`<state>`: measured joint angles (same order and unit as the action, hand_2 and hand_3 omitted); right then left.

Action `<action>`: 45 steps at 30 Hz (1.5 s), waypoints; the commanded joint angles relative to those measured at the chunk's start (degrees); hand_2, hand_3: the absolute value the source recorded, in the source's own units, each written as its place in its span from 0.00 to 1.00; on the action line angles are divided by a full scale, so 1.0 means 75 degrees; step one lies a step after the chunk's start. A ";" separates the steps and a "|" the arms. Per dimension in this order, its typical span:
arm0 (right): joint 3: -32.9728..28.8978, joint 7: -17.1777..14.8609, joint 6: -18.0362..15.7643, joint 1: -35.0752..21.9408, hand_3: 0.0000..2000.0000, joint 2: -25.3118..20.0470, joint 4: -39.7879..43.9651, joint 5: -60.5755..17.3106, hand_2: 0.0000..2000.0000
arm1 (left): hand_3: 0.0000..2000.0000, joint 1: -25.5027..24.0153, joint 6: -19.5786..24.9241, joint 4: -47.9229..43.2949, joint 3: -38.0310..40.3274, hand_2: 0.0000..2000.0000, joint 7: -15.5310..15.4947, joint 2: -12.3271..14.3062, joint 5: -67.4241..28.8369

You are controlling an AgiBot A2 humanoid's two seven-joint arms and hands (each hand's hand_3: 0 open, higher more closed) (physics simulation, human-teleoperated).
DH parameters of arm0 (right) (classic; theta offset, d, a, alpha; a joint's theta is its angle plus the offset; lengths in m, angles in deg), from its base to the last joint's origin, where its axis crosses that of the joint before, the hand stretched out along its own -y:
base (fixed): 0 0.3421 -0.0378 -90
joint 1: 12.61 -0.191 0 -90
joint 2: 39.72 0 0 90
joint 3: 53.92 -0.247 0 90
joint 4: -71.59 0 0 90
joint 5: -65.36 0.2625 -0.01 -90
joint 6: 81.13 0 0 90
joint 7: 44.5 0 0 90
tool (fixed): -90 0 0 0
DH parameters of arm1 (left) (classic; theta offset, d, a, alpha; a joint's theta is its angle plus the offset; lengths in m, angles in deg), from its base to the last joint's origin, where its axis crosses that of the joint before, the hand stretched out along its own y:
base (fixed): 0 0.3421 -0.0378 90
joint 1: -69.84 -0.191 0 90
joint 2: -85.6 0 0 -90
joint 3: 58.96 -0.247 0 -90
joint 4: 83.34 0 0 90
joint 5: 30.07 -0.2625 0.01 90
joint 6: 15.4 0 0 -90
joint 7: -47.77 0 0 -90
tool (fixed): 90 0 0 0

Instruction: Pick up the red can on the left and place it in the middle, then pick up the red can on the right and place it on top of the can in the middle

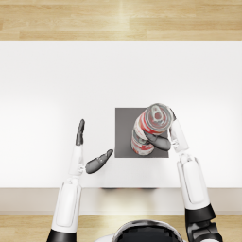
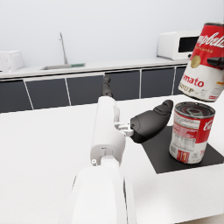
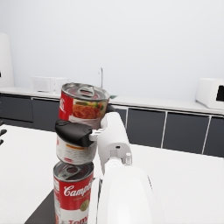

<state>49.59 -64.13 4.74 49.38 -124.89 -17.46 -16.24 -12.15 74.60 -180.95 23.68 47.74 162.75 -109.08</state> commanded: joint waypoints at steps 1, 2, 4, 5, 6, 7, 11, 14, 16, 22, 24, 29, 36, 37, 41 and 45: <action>0.0123 -0.0004 -0.0018 -0.0077 0.76 -0.0042 0.0126 0.0000 1.00 | 0.00 -0.0032 0.0000 -0.0132 0.0135 0.00 0.0001 0.0004 0.0000; 0.0112 -0.0009 -0.0117 -0.0074 0.76 -0.0053 0.0126 0.0000 1.00 | 0.00 -0.0033 0.0000 -0.0132 0.0145 0.00 0.0002 0.0016 0.0000; 0.0105 -0.0015 -0.0268 -0.0054 0.76 -0.0071 0.0266 0.0000 1.00 | 0.00 -0.0031 0.0000 -0.0149 0.0200 0.00 0.0003 0.0042 0.0000; 0.0110 -0.0016 -0.0319 -0.0014 0.76 -0.0069 0.0302 0.0000 1.00 | 0.00 -0.0033 0.0000 -0.0149 0.0210 0.00 0.0004 0.0055 -0.0001; 0.0116 -0.0017 -0.0357 0.0026 0.76 -0.0066 0.0340 0.0000 1.00 | 0.00 -0.0034 0.0000 -0.0149 0.0219 0.00 0.0004 0.0067 0.0000; 0.0127 -0.0018 -0.0382 0.0077 0.76 -0.0060 0.0393 0.0000 1.00 | 0.00 -0.0035 0.0000 -0.0149 0.0229 0.00 0.0004 0.0079 0.0000; 0.0199 0.0081 0.0012 0.0135 0.76 -0.0086 0.0491 0.0006 1.00 | 0.00 -0.0049 0.0000 -0.0130 0.0260 0.00 0.0004 0.0123 0.0000; 0.0134 0.0120 0.0141 0.0124 0.76 -0.0122 0.0526 0.0009 1.00 | 0.00 -0.0041 0.0000 -0.0164 0.0356 0.00 0.0004 0.0160 0.0000; 0.0172 0.0141 0.0224 0.0159 0.76 -0.0133 0.0374 0.0010 1.00 | 0.00 -0.0050 0.0000 -0.0159 0.0432 0.00 0.0004 0.0180 0.0000; 0.0024 -0.0011 0.0365 0.0227 0.00 -0.0180 -0.0312 0.0005 0.00 | 0.00 -0.0070 0.0000 -0.0015 0.0364 0.00 0.0005 0.0243 0.0000; -0.0035 -0.0031 0.0405 0.0228 0.00 -0.0202 -0.0502 0.0004 0.00 | 0.00 -0.0073 0.0000 0.0001 0.0319 0.00 0.0005 0.0266 0.0000; -0.0225 -0.0049 0.0469 0.0204 0.00 -0.0264 -0.1192 0.0004 0.00 | 0.00 -0.0053 0.0000 -0.0043 0.0314 0.00 0.0005 0.0326 0.0000; -0.0831 -0.0049 0.0542 0.0110 0.00 -0.0385 -0.2542 0.0004 0.00 | 0.00 0.0151 0.0000 -0.0870 0.0587 0.00 0.0005 0.0432 0.0001; -0.1002 -0.0049 0.0544 0.0047 0.00 -0.0411 -0.2723 0.0004 0.00 | 0.00 0.0304 0.0000 -0.1037 0.0661 0.00 0.0005 0.0457 0.0001; -0.1654 0.0706 0.0549 -0.0006 0.00 -0.0399 -0.2761 0.0005 0.00 | 0.00 0.0819 0.0000 -0.1310 0.1101 0.00 0.0005 0.0444 0.0001; -0.2332 0.2113 0.0550 0.0096 0.00 -0.0393 -0.2603 0.0006 0.00 | 0.00 0.1088 0.0000 -0.1318 0.1673 0.00 0.0004 0.0404 0.0001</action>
<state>35.16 -47.21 8.87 50.38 -127.86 -37.24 -16.19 -5.90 74.60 -190.39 33.77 47.77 166.09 -109.07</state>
